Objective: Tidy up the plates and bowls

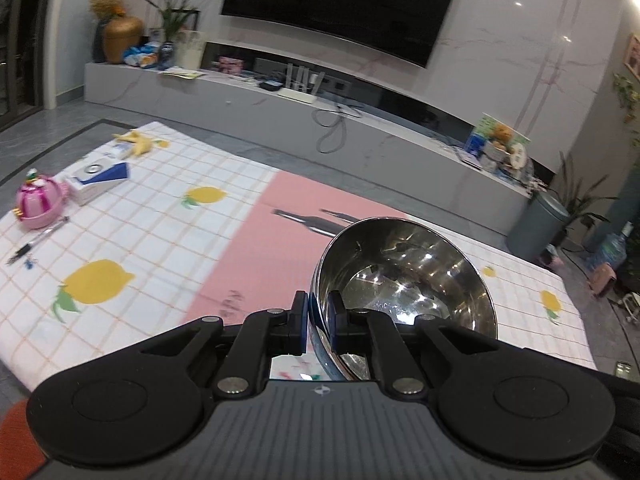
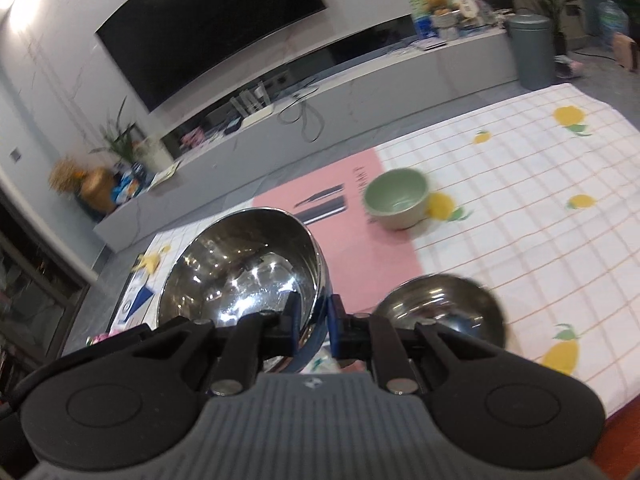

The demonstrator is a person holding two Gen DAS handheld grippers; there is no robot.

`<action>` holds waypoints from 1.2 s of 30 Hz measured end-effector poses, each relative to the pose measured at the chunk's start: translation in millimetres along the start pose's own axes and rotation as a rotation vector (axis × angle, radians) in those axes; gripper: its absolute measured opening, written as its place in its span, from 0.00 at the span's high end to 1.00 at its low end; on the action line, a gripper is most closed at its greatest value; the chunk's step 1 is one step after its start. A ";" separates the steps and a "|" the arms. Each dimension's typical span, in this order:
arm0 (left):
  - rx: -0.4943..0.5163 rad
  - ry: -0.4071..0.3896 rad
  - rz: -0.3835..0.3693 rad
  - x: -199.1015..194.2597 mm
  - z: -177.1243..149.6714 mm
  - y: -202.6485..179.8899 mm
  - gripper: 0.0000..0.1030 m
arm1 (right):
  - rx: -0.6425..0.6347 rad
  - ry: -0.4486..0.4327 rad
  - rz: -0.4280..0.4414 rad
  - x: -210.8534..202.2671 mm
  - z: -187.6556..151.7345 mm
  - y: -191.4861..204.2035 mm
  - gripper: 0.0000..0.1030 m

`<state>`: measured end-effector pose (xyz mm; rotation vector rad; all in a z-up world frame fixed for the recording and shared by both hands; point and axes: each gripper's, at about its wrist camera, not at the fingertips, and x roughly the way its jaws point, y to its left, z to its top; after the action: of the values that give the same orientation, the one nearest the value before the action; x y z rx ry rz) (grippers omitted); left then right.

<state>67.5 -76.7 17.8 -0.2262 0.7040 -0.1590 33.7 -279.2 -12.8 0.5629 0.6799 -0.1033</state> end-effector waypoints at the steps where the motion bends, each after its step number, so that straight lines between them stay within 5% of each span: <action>1: 0.007 0.003 -0.010 1.5 -0.7 -5.3 0.90 | 0.011 -0.010 -0.008 -3.5 2.2 -6.0 0.89; 14: 0.030 0.126 -0.117 37.0 -16.9 -50.6 0.88 | 0.120 -0.054 -0.113 -11.4 22.7 -66.0 0.90; 36: 0.119 0.288 -0.055 61.7 -48.6 -59.9 0.87 | 0.106 0.083 -0.226 25.7 -2.6 -89.2 0.90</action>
<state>77.9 -155.4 -41.1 -0.1096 0.9717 -0.2890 28.2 -351.1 -71.4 0.5931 0.8213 -0.3302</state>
